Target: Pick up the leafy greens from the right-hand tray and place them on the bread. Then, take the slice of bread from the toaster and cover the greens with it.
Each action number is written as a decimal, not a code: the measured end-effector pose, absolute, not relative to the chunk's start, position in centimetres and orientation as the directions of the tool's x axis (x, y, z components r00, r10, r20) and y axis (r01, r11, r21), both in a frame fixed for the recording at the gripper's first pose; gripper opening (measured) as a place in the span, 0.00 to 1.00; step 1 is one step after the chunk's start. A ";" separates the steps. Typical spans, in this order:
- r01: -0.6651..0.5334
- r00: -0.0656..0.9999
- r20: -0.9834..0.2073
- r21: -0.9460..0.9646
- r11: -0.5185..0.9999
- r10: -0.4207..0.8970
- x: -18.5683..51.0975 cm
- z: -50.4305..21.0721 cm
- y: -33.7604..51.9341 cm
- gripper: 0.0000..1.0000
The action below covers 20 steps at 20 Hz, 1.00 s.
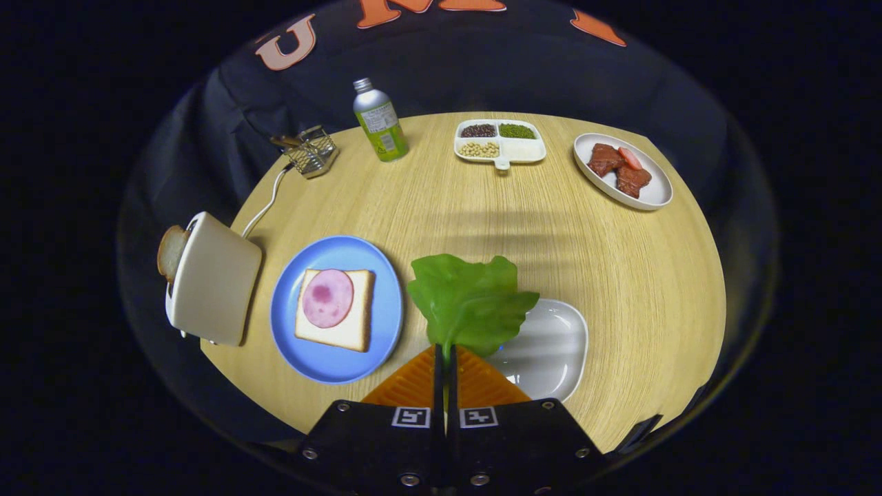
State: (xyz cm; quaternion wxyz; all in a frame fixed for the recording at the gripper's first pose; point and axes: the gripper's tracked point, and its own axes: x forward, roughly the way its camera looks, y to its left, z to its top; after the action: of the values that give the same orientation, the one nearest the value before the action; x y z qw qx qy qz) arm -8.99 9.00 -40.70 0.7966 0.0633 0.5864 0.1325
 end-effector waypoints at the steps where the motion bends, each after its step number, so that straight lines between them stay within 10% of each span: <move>1: -0.140 0.282 -0.912 0.268 0.953 0.298 -8.9 -40.2 9.7 0.01; 20: -0.322 0.114 -0.849 0.460 0.828 0.516 -10.0 -39.5 24.9 0.02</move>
State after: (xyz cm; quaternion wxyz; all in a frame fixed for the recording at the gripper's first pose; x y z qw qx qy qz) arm -10.04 24.94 -39.49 0.7421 0.0807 0.6026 0.2822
